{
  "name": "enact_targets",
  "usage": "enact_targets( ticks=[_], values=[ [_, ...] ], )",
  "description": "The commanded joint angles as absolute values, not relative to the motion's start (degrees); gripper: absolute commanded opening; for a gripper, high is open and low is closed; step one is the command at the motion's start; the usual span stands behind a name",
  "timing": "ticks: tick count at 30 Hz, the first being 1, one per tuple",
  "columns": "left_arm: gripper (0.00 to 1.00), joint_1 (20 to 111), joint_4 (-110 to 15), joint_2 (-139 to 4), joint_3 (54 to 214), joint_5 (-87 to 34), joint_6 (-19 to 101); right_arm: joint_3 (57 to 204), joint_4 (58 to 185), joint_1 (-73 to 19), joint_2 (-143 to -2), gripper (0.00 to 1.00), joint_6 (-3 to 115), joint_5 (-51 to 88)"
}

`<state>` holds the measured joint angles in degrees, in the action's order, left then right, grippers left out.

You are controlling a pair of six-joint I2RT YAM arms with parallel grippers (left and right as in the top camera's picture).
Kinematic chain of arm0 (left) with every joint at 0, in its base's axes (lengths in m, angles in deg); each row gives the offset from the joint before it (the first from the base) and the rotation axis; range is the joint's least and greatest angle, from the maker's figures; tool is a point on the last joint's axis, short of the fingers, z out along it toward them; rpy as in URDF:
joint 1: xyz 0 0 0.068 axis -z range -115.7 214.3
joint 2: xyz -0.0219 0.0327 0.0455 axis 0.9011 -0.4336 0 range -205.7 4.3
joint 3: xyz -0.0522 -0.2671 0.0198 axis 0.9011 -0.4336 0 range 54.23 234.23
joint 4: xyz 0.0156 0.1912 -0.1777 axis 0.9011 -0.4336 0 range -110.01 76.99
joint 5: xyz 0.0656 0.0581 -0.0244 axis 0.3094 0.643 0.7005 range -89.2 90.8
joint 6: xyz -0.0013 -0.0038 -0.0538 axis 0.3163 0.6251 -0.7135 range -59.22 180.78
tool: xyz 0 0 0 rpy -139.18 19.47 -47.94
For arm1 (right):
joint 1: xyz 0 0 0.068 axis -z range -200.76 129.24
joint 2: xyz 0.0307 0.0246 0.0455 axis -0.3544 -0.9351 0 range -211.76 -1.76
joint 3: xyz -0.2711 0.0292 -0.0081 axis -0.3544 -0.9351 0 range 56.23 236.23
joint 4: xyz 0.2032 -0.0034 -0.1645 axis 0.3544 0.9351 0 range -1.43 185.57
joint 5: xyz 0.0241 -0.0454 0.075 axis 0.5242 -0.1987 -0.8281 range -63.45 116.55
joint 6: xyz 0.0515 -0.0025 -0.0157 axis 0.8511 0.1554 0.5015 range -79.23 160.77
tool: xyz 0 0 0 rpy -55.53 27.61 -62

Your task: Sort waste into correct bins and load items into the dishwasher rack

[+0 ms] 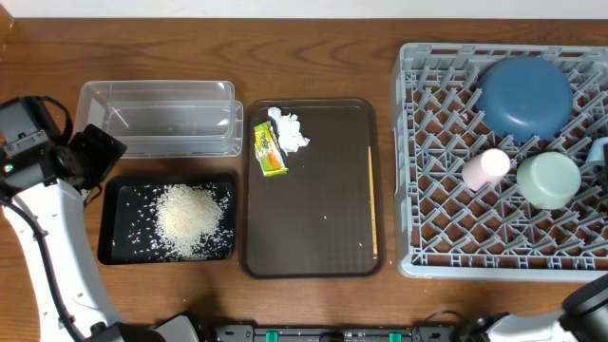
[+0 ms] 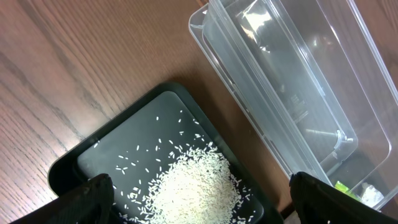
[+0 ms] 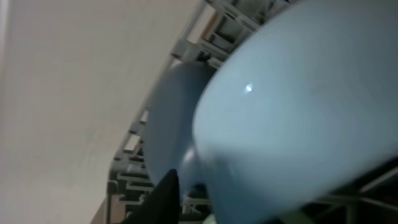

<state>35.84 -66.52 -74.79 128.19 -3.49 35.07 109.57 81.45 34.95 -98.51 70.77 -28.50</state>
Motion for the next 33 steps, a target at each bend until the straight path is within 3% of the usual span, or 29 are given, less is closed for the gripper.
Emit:
enact_targets(
  ticks=[1,9,11,18,23,27,33],
  values=[
    [0.93,35.6,-66.5,-75.0,127.9,-3.2,34.7,109.6,83.2,34.9,-90.8,0.3,71.2,-28.5],
    [0.93,35.6,-66.5,-75.0,127.9,-3.2,34.7,109.6,93.8,34.4,-79.4,0.76,73.1,-23.9],
    [0.93,35.6,-66.5,-75.0,127.9,-3.2,34.7,109.6,96.1,34.4,-77.7,0.78,72.8,-22.0],
    [0.93,35.6,-66.5,-75.0,127.9,-3.2,34.7,109.6,99.2,34.3,-75.0,0.74,71.8,-22.1],
    [0.93,35.6,-66.5,-75.0,127.9,-3.2,34.7,109.6,99.4,32.3,-74.2,0.54,68.4,-20.7],
    [0.93,35.6,-66.5,-75.0,127.9,-3.2,34.7,109.6,103.8,27.1,-74.4,0.45,64.8,-9.8],
    [0.93,35.6,-66.6,-75.0,127.9,-3.2,34.7,109.6,107.2,17.2,-76.8,0.46,62.8,8.8]
  ],
)
